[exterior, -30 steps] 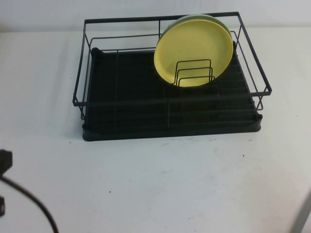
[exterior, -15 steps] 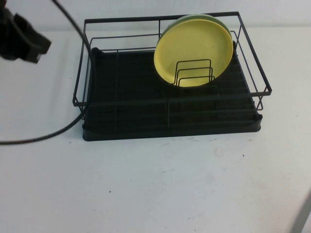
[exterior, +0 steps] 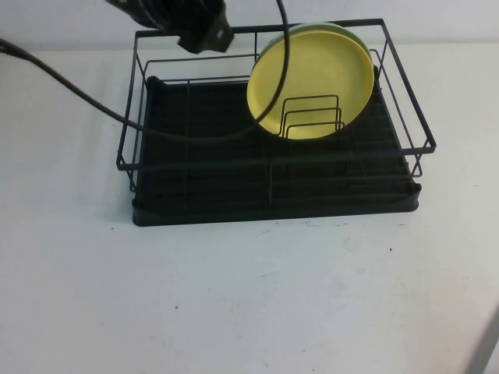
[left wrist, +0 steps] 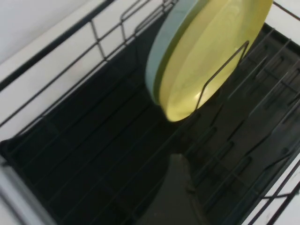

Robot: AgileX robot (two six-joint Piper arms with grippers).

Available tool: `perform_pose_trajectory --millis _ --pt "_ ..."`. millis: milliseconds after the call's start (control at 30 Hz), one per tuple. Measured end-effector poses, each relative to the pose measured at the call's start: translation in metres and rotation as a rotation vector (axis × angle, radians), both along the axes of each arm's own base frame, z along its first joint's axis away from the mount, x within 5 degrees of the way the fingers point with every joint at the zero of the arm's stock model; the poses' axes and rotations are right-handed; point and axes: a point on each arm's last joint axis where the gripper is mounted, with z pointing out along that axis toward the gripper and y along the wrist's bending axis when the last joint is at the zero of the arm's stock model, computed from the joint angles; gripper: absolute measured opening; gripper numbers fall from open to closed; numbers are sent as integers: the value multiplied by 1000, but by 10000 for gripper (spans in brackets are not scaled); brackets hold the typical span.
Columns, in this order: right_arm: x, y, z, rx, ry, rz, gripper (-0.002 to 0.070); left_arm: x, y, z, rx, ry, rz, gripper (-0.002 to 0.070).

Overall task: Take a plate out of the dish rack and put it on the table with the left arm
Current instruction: Grasp the plate from the shelf

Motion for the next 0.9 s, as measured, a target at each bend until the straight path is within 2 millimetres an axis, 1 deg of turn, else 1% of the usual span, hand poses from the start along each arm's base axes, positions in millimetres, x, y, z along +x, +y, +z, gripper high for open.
perform_pose_trajectory --millis 67,133,233,333,467,567,667,767,900 --pt "0 0 0 0 0 0 -20 10 -12 -12 -1 18 -37 521" --pt "0 0 0 0 0 0 -20 18 -25 -24 -7 29 -110 515" --pt "0 0 0 0 0 0 -20 29 -37 -36 -26 18 -185 490" --pt "0 0 0 0 0 0 -20 40 -43 -45 -17 -13 -215 472" --pt "0 0 0 0 0 0 -21 47 -47 -50 15 -91 -284 465" --pt "0 0 0 0 0 0 -20 50 -53 -51 -25 -124 -322 464" --pt "0 0 0 0 0 0 -20 55 -58 -57 -41 -166 -361 464" --pt "0 0 0 0 0 0 -20 62 -65 -65 -39 -207 -384 464" --pt "0 0 0 0 0 0 -21 70 -72 -78 -81 -217 -383 464"
